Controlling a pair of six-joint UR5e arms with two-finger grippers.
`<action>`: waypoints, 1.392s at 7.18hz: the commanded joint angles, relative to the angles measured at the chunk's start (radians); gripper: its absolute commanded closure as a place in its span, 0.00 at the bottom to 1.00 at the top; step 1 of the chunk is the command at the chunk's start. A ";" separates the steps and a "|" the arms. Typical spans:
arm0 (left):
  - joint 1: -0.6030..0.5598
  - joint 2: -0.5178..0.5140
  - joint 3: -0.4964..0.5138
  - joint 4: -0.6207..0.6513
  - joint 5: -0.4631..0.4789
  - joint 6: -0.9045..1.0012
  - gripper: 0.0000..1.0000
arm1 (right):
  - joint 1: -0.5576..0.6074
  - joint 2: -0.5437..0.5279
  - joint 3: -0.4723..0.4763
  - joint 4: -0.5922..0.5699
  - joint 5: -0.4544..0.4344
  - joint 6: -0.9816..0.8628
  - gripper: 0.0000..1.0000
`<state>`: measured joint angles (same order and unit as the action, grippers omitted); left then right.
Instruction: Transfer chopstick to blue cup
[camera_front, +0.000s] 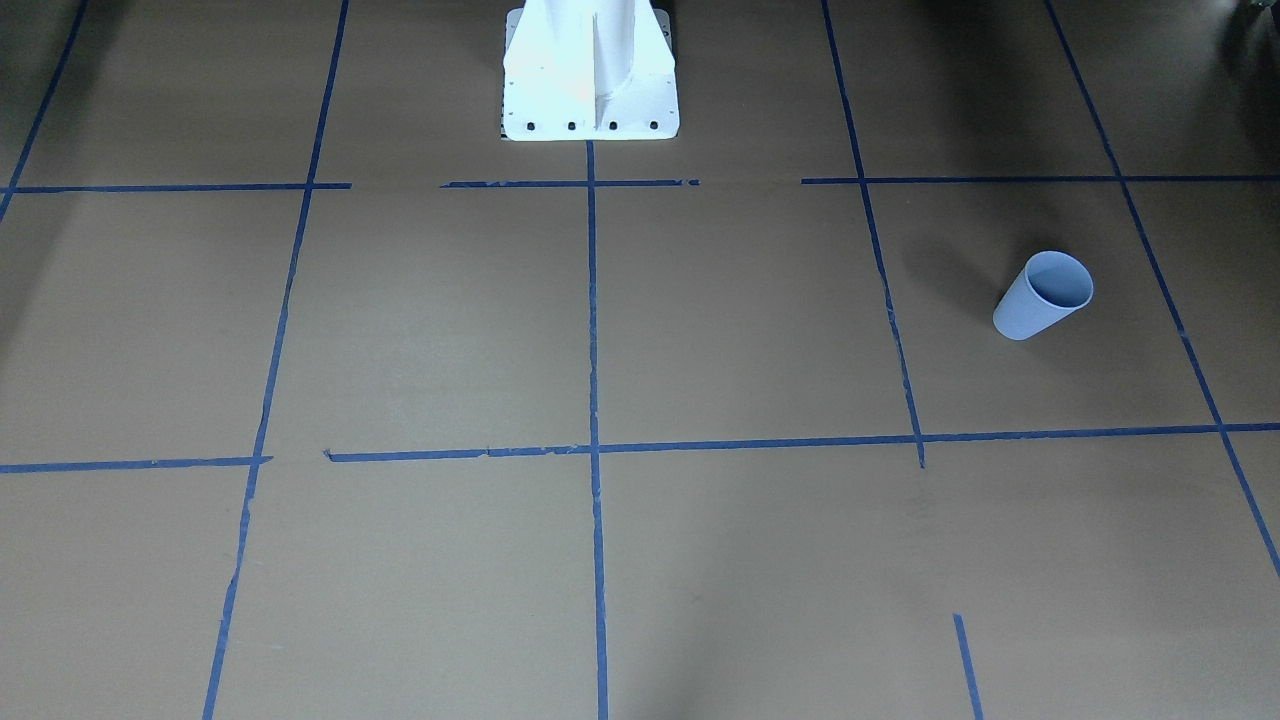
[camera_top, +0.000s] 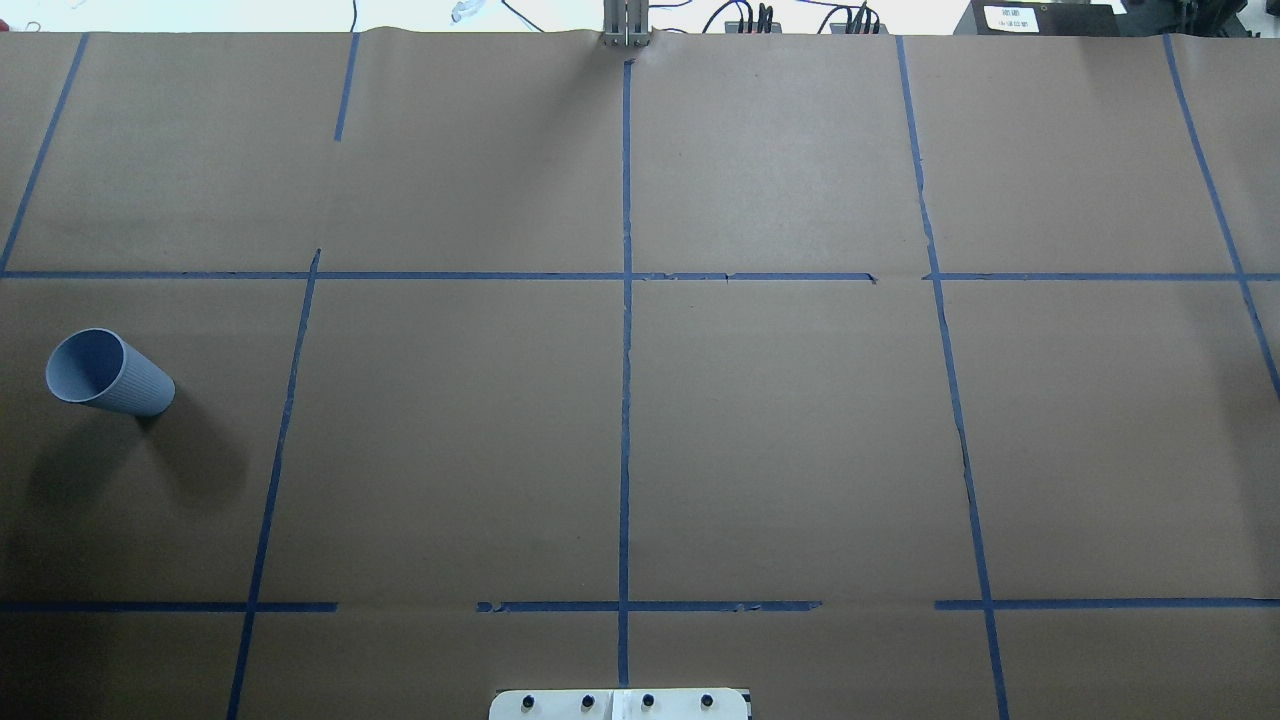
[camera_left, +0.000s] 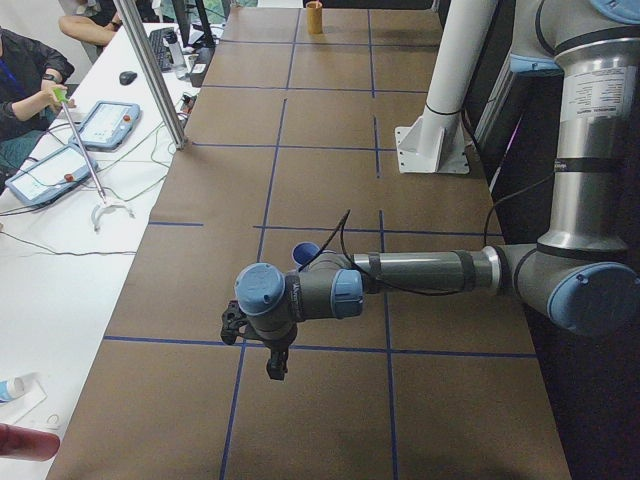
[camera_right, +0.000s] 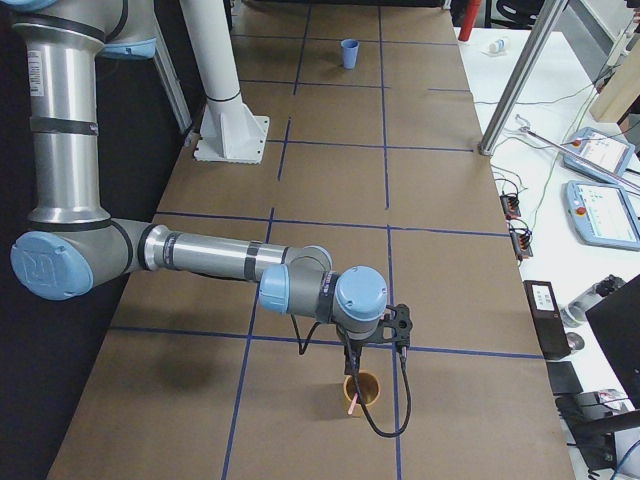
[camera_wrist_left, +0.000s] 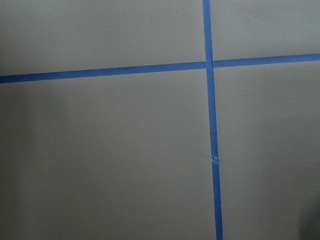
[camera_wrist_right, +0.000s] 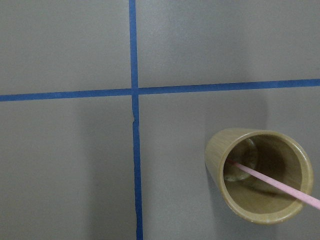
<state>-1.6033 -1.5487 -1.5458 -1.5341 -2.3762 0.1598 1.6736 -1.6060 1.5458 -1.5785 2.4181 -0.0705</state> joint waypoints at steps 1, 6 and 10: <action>0.000 -0.001 0.000 -0.001 -0.001 0.000 0.00 | 0.000 -0.006 0.000 0.006 0.003 0.000 0.00; -0.001 -0.005 -0.005 -0.003 -0.006 -0.002 0.00 | 0.000 -0.011 0.000 0.011 0.012 0.002 0.00; 0.076 0.022 -0.244 -0.021 -0.012 -0.386 0.00 | 0.000 -0.009 0.011 0.014 0.018 0.002 0.00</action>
<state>-1.5794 -1.5382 -1.7265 -1.5454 -2.3871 -0.1107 1.6736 -1.6156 1.5532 -1.5649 2.4345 -0.0690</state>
